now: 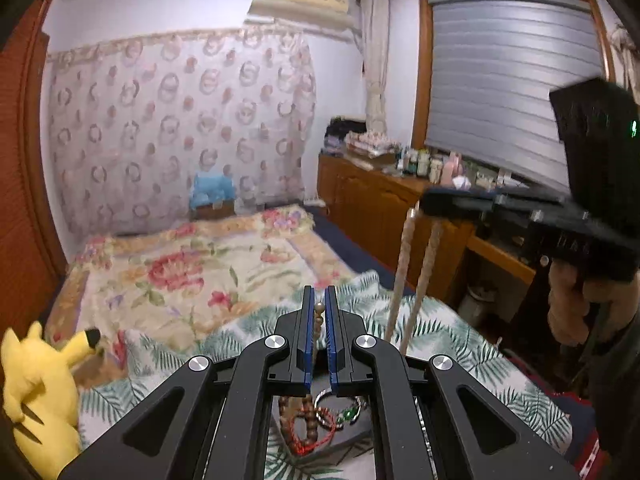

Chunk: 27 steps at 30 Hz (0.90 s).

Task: Organize jewelry
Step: 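Lower the pearl necklace into the black box and open the left tool, then move the left tool back over the cloth toward the gold charm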

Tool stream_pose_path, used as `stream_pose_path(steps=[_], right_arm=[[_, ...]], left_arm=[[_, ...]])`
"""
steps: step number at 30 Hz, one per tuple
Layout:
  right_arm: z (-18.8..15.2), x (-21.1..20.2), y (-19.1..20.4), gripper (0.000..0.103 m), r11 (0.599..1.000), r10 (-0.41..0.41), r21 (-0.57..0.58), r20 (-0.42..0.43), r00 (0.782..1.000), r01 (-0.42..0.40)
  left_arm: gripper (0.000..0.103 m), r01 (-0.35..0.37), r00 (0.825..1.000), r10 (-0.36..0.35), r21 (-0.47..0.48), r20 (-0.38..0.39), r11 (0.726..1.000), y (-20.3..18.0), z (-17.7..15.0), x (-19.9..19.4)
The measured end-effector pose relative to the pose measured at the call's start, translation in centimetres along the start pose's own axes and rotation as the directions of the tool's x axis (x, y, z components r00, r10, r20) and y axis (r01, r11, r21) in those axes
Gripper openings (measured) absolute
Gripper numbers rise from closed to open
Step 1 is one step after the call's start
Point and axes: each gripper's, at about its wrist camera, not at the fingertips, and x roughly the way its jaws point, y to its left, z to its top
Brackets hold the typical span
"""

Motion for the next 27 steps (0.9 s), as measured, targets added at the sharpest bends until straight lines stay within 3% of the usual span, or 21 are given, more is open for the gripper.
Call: stream_pose_path(steps=[9, 19, 20, 23, 27], right_arm=[[0.0, 2.9, -1.3, 0.008, 1.0, -0.009, 0.02, -0.039, 0.999, 0.009], [1.5, 2.3, -1.6, 0.009, 0.999, -0.014, 0.032, 0.011, 1.0, 0.013], [1.4, 2.4, -1.7, 0.009, 0.999, -0.014, 0.035, 0.013, 1.0, 0.013], [1.3, 2.6, -1.6, 0.009, 0.999, -0.006, 0.035, 0.0, 1.0, 0.006], [0.2, 3.9, -1.6, 0.009, 0.999, -0.002, 0.05, -0.042, 0.999, 0.004]], left_arm=[[0.005, -0.002, 0.995, -0.001, -0.036, -0.097, 0.999, 1.4, -2.8, 3.1], [0.006, -0.011, 0.991, 0.005, -0.045, -0.136, 0.999, 1.4, -4.2, 3.9], [0.007, -0.013, 0.99, 0.006, -0.048, -0.139, 0.999, 1.4, -4.4, 3.9], [0.025, -0.023, 0.989, 0.015, -0.055, -0.144, 0.998, 1.6, -5.2, 3.6], [0.036, -0.045, 0.986, 0.036, -0.054, -0.161, 0.998, 1.8, -6.4, 3.1]])
